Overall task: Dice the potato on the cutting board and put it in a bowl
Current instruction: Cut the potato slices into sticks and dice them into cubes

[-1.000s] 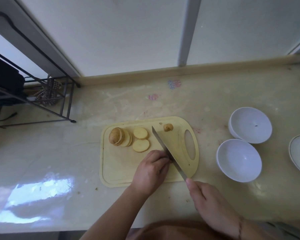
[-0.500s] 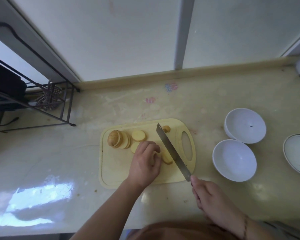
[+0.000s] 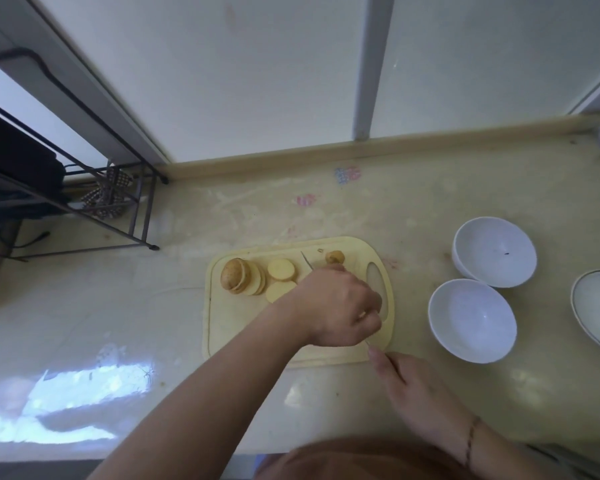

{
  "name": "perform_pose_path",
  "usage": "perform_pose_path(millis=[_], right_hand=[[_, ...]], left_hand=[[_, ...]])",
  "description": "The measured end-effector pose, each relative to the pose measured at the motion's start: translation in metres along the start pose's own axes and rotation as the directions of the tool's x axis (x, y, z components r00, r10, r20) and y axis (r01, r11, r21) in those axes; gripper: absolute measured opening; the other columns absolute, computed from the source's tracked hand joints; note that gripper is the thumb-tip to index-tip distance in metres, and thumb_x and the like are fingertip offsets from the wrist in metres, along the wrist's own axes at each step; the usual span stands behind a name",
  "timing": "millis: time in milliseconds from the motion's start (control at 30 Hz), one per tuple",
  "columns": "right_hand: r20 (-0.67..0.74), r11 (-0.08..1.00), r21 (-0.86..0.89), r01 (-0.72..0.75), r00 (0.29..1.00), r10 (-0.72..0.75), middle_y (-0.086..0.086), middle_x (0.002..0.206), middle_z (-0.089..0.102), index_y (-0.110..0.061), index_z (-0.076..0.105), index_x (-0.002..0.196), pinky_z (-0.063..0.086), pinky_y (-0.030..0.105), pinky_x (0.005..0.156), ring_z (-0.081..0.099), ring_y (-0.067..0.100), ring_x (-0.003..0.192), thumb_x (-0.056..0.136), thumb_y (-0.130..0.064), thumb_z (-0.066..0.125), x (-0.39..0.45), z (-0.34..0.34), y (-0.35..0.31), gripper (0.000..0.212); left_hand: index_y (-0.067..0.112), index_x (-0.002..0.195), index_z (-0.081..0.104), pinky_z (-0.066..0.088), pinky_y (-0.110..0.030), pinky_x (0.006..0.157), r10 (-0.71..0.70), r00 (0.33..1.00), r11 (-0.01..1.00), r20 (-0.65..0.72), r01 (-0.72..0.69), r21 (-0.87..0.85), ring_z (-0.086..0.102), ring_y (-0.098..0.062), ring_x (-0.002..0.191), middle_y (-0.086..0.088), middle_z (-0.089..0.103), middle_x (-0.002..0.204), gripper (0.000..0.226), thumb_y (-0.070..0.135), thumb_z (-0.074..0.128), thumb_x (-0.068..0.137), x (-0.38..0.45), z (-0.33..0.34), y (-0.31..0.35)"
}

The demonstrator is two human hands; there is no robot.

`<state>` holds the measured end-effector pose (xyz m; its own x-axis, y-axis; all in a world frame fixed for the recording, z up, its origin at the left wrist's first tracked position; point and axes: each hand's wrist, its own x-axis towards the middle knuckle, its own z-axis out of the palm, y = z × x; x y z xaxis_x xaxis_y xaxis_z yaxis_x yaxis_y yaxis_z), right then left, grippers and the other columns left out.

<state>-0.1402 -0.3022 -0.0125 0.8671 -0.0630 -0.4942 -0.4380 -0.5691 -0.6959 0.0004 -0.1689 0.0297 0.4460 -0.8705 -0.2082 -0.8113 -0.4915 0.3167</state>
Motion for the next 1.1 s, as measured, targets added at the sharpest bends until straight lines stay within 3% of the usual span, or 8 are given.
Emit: perform_pose_path(millis=[133, 300, 433, 567, 633, 733, 867, 1100], right_hand=[[0.017, 1.000, 0.000, -0.020, 1.000, 0.020, 0.000, 0.045, 0.044, -0.018, 0.038, 0.054, 0.038, 0.023, 0.055, 0.047, 0.006, 0.048, 0.095, -0.051, 0.038, 0.003, -0.001, -0.002, 0.053], [0.033, 0.998, 0.028, -0.053, 0.998, 0.053, 0.001, 0.046, 0.045, -0.017, 0.040, 0.055, 0.037, 0.024, 0.056, 0.046, 0.008, 0.048, 0.088, -0.060, 0.032, 0.001, -0.005, -0.007, 0.055], [0.069, 0.988, 0.124, -0.087, 0.994, 0.079, -0.001, 0.047, 0.040, -0.014, 0.040, 0.060, 0.031, 0.024, 0.048, 0.036, 0.009, 0.044, 0.085, -0.074, 0.028, -0.010, -0.012, -0.005, 0.066], [0.223, 0.870, 0.432, -0.239, 0.963, 0.154, 0.002, 0.046, 0.032, -0.010, 0.042, 0.065, 0.024, 0.023, 0.040, 0.027, 0.014, 0.039, 0.087, -0.064, 0.034, -0.023, -0.028, -0.011, 0.059], [0.250, 0.831, 0.483, -0.275, 0.953, 0.170, 0.004, 0.047, 0.031, -0.011, 0.043, 0.065, 0.023, 0.022, 0.040, 0.025, 0.016, 0.036, 0.086, -0.061, 0.035, -0.028, -0.035, -0.013, 0.055], [0.201, 0.818, 0.507, -0.272, 0.960, 0.195, 0.007, 0.048, 0.031, -0.013, 0.044, 0.062, 0.024, 0.024, 0.041, 0.024, 0.016, 0.036, 0.084, -0.063, 0.035, -0.032, -0.041, -0.012, 0.056], [0.181, 0.806, 0.518, -0.287, 0.958, 0.224, 0.008, 0.049, 0.031, -0.012, 0.043, 0.064, 0.024, 0.024, 0.041, 0.024, 0.016, 0.038, 0.082, -0.064, 0.038, -0.032, -0.042, -0.009, 0.056], [0.210, 0.827, 0.485, -0.285, 0.956, 0.207, 0.008, 0.050, 0.028, -0.010, 0.041, 0.065, 0.021, 0.023, 0.042, 0.021, 0.015, 0.038, 0.084, -0.063, 0.036, -0.028, -0.034, -0.006, 0.057]], left_hand=[[0.019, 0.055, 0.034, 0.049, -0.040, 0.083, -0.054, 0.960, 0.996, 0.274, 0.034, 0.079, 0.043, -0.027, 0.058, 0.002, 0.037, 0.054, 0.044, 0.039, 0.030, 0.095, 0.016, 0.000, 0.001], [0.019, 0.062, 0.046, 0.049, -0.040, 0.081, -0.071, 0.938, 0.996, 0.339, 0.051, 0.067, 0.047, -0.026, 0.063, 0.001, 0.045, 0.060, 0.044, 0.039, 0.034, 0.099, 0.024, -0.008, 0.003], [0.011, 0.098, 0.070, 0.050, -0.037, 0.084, -0.004, 0.957, 0.963, -0.291, -0.074, -0.259, 0.062, -0.023, 0.084, -0.001, 0.069, 0.091, 0.037, 0.036, 0.044, 0.100, 0.011, -0.011, -0.020], [-0.001, 0.084, 0.061, 0.047, -0.037, 0.064, -0.258, 0.476, 0.920, -0.841, -0.146, -0.365, 0.054, -0.021, 0.073, -0.007, 0.058, 0.080, 0.021, 0.008, 0.045, 0.094, -0.026, 0.007, -0.041], [0.000, 0.089, 0.063, 0.049, -0.039, 0.063, -0.101, 0.624, 0.967, -0.775, -0.121, -0.224, 0.057, -0.023, 0.075, -0.011, 0.060, 0.085, 0.012, 0.007, 0.053, 0.089, -0.039, 0.027, -0.053], [0.013, 0.123, 0.064, 0.054, -0.037, 0.072, 0.184, 0.940, 0.982, -0.288, -0.185, 0.025, 0.062, -0.024, 0.091, -0.010, 0.059, 0.124, 0.035, 0.023, 0.064, 0.090, -0.041, 0.049, -0.066], [0.024, 0.133, 0.060, 0.055, -0.038, 0.065, 0.254, 0.967, 0.963, 0.016, -0.254, 0.092, 0.061, -0.026, 0.092, -0.006, 0.053, 0.138, 0.041, 0.025, 0.064, 0.093, -0.024, 0.055, -0.065], [0.015, 0.118, 0.066, 0.044, -0.027, 0.059, 0.112, 0.990, 0.992, -0.082, -0.116, -0.045, 0.064, -0.029, 0.081, -0.012, 0.057, 0.120, 0.037, -0.003, 0.058, 0.087, -0.027, 0.074, -0.051]])
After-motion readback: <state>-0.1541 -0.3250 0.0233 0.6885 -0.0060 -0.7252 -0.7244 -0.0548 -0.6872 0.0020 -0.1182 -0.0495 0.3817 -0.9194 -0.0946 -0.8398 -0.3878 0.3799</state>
